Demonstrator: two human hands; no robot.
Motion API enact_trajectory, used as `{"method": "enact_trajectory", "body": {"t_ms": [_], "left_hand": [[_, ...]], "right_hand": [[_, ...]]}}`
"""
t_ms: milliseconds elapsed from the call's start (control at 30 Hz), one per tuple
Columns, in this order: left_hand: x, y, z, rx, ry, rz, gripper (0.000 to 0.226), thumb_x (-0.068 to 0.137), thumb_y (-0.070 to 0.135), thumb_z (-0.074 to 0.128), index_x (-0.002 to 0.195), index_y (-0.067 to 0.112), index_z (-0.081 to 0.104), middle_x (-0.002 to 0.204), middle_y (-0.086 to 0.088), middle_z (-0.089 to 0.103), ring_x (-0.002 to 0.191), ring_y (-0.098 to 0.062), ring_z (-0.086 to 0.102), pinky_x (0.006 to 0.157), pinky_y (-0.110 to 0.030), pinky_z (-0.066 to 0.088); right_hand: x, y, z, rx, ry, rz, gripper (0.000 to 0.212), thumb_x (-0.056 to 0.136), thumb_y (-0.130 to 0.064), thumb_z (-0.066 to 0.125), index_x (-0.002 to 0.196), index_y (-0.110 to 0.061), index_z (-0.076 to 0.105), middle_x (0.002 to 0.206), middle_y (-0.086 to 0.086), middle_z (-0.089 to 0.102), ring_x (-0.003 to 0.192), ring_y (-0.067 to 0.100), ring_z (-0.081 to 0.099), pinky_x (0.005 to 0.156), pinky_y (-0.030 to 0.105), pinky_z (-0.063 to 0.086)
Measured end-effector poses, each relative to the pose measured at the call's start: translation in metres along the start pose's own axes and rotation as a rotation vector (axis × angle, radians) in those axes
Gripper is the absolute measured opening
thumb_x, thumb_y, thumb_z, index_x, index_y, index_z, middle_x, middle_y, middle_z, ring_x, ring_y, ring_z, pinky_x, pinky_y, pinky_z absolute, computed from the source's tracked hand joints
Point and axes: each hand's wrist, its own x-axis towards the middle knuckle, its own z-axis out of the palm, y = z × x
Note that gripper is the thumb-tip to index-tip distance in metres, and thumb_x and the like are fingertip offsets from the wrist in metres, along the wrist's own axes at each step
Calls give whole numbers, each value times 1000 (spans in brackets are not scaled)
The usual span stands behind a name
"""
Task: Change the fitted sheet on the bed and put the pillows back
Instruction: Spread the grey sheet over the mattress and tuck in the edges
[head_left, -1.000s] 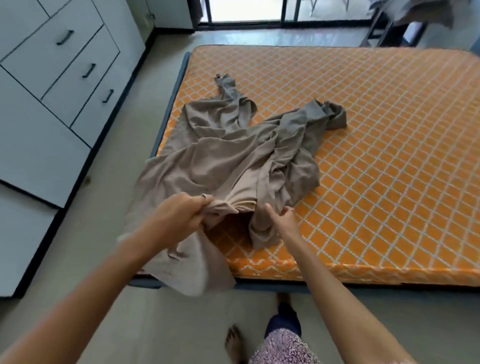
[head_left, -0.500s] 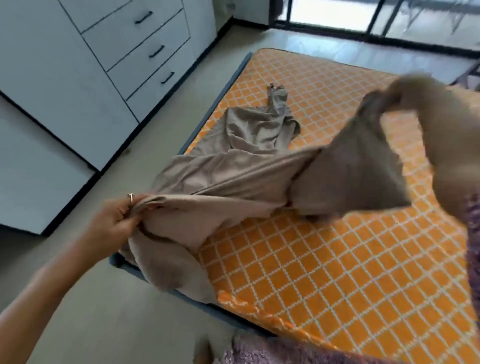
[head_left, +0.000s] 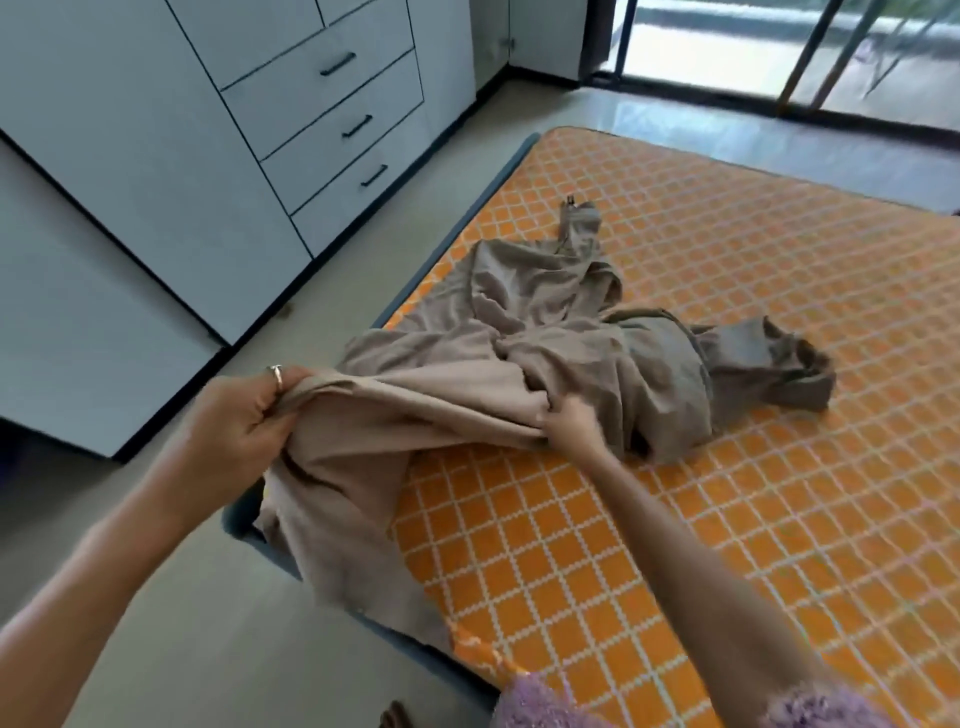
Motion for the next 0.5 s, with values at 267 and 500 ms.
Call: {"method": "enact_trajectory", "body": {"t_ms": [267,500], "left_hand": [[5,29,-4,103,-17,37,47,84,29,45,97,74,51,91,39,62,81,9,62,69,-12,46],[1,35,-6,172,-45,95,59,84,19,45,104,74,49,91,46,58,78,-5,63,65,-6,42]], "right_hand": [[-28,34,88,218,-117,196,69,91,-16,59,149,-8,21,136,24,45,123,39,46,94,33,39],[-2,26,82,432,-4,330,48,93,-20,50,139,-8,42,129,24,54,118,41,51,94,40,44]]}}
